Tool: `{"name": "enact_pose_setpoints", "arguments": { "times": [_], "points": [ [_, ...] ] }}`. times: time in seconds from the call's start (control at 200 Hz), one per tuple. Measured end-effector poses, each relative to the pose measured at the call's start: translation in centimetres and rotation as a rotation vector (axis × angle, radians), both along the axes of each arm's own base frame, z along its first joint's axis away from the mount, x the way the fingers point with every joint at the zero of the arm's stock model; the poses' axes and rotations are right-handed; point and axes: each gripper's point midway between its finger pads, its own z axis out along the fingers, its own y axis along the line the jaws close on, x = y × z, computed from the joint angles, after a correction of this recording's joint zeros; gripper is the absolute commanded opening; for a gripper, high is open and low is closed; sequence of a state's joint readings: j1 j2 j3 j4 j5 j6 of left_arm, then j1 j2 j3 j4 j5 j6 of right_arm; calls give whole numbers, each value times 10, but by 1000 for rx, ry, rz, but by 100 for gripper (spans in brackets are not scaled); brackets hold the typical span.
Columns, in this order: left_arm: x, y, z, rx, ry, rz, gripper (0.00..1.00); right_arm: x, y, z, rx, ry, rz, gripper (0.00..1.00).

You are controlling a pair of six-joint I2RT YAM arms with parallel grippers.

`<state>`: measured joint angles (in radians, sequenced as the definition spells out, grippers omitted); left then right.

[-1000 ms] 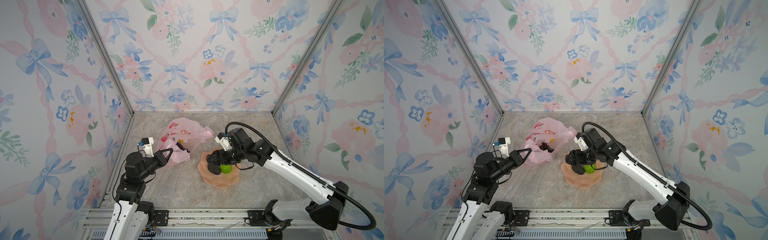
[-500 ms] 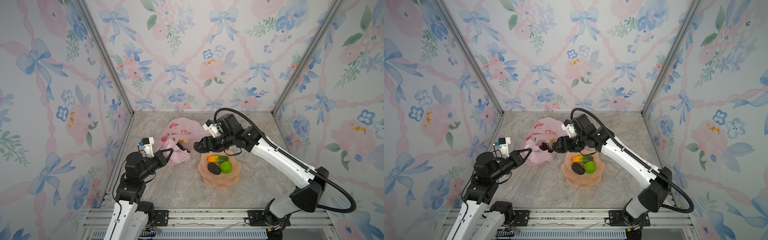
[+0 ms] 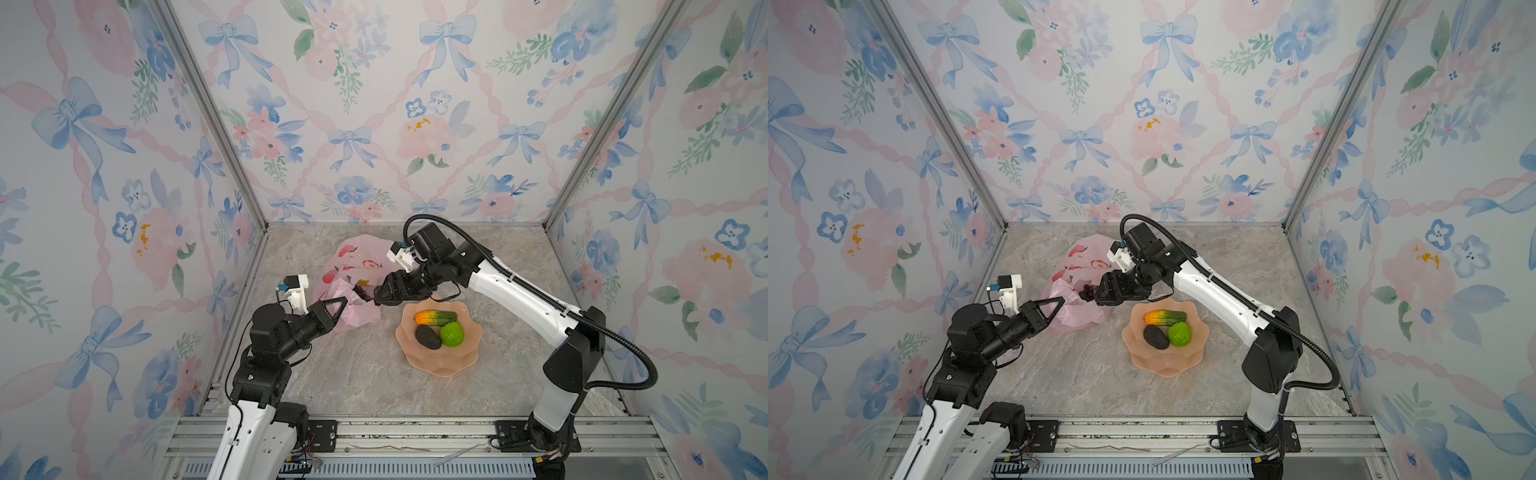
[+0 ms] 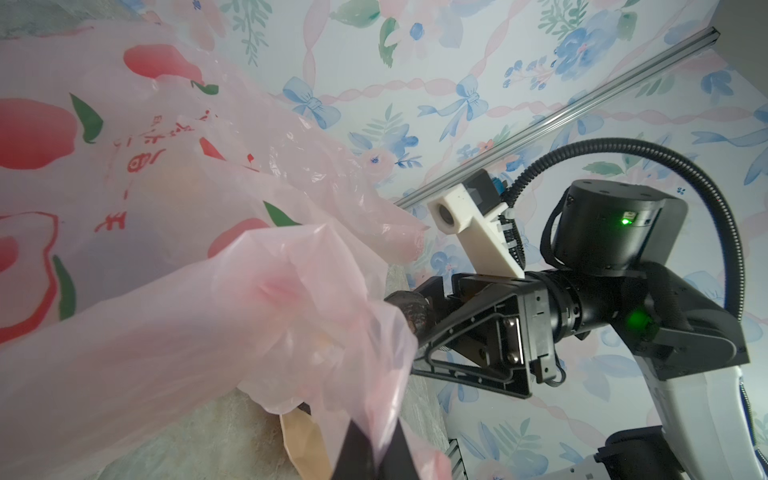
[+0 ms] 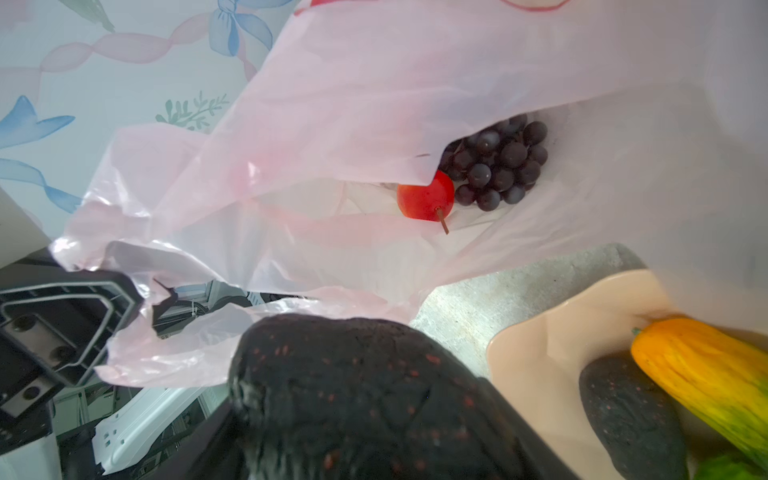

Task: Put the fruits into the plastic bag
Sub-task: 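Carry the avocado with the right gripper toward the bag opening, then lower the avocado into the pink bag and open the right gripper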

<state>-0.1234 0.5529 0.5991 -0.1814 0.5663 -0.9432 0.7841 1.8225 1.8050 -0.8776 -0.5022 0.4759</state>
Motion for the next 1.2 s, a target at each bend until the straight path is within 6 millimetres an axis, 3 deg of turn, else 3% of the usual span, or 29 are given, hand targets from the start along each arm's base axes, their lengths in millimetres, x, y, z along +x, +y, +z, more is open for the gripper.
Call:
{"name": "enact_pose_setpoints", "arguments": {
  "times": [0.875, 1.2],
  "points": [
    [-9, -4, 12, -11, -37, -34, 0, 24, 59, -14, -57, -40, 100, 74],
    [-9, -4, 12, -11, -39, -34, 0, 24, 67, -40, -114, -22, 119, 75]
  ]
}}
